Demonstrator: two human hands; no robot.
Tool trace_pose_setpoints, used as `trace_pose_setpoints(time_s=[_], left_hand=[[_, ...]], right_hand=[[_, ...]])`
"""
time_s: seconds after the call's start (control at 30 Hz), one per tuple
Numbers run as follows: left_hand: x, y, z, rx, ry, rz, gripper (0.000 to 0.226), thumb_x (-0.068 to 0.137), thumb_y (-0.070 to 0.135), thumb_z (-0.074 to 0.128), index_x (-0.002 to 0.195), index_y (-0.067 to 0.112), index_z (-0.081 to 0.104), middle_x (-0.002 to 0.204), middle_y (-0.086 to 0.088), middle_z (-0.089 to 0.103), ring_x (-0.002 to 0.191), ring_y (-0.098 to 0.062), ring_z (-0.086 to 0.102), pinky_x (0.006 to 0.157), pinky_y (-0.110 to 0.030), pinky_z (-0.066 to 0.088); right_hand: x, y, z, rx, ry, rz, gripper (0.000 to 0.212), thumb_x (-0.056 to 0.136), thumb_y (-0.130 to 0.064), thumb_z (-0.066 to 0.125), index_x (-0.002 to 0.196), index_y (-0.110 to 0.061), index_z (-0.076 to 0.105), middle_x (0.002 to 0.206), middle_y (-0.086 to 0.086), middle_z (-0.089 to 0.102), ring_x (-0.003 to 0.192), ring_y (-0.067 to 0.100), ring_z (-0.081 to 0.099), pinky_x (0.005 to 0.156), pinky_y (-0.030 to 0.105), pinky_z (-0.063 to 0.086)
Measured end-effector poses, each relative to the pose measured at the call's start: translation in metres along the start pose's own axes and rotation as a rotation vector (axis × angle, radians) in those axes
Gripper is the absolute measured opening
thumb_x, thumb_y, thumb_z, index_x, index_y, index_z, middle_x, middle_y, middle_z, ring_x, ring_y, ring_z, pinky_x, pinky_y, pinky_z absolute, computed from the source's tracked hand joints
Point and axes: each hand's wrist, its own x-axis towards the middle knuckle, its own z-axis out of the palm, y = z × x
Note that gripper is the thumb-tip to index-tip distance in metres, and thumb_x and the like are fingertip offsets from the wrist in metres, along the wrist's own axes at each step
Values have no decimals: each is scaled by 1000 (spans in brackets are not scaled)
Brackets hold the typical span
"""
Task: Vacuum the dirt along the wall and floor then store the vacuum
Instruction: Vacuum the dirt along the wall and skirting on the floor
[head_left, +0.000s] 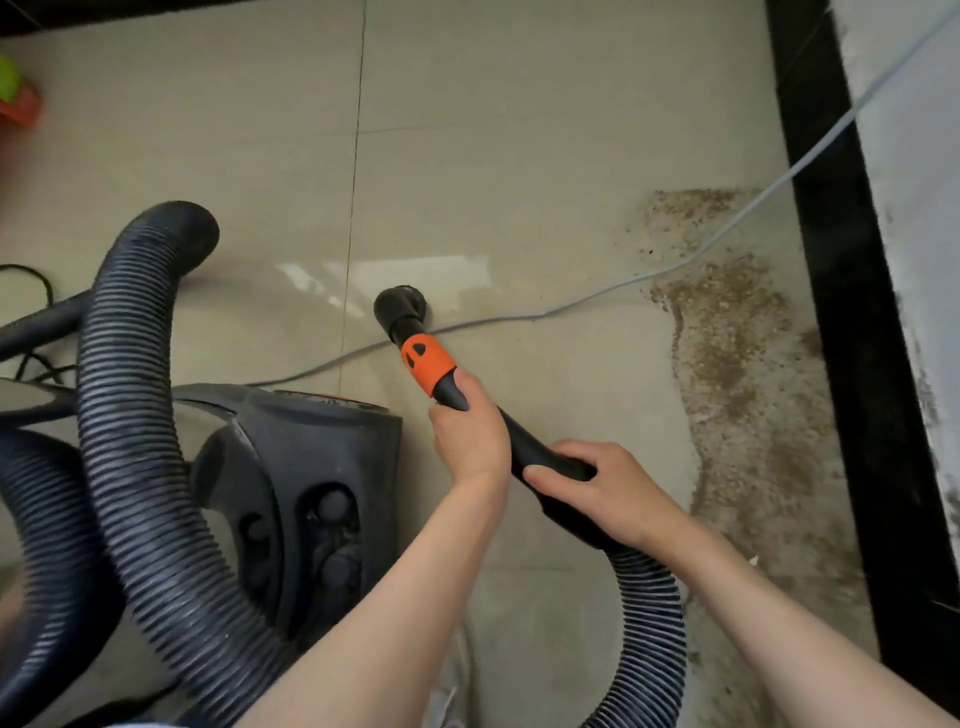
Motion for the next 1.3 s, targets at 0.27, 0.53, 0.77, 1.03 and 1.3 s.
trace_pose_setpoints(time_s=[0.27,0.53,0.77,1.03,1.3], left_hand=[[29,13,44,-43,-52,148,43,96,48,36,108,10,50,99,-6,54,100,-29,55,85,-33,44],[37,-15,7,-46,25,142,45,97,47,35,117,9,48,105,-8,53,104,-30,54,85,-34,40],[2,-31,40,71,-246,233,50,96,48,37,119,4,48,120,-16,57,111,-32,54,98,-39,42],[-9,-20,51,170,-384,296,55,97,48,34,125,2,45,125,-18,54,113,-32,53,94,-36,43],[-7,-52,16,154,-349,270,51,97,47,34,122,3,44,118,-16,56,108,-32,55,95,-39,45]], right_hand=[[48,19,-22,7,115,-122,32,69,-55,69,75,-24,70,69,6,69,61,11,60,63,31,47],[45,27,14,-18,0,-132,48,61,-66,63,78,-21,69,70,-2,68,65,10,60,67,32,48],[-4,62,-4,44,249,-128,24,77,-49,71,66,-28,66,59,-6,64,54,8,56,59,29,42],[-24,55,-11,38,358,-94,31,85,-40,69,71,-13,67,65,1,69,55,11,60,59,28,44],[-45,65,27,83,278,-77,29,83,-43,68,68,-18,65,63,-1,67,56,10,59,60,29,44]])
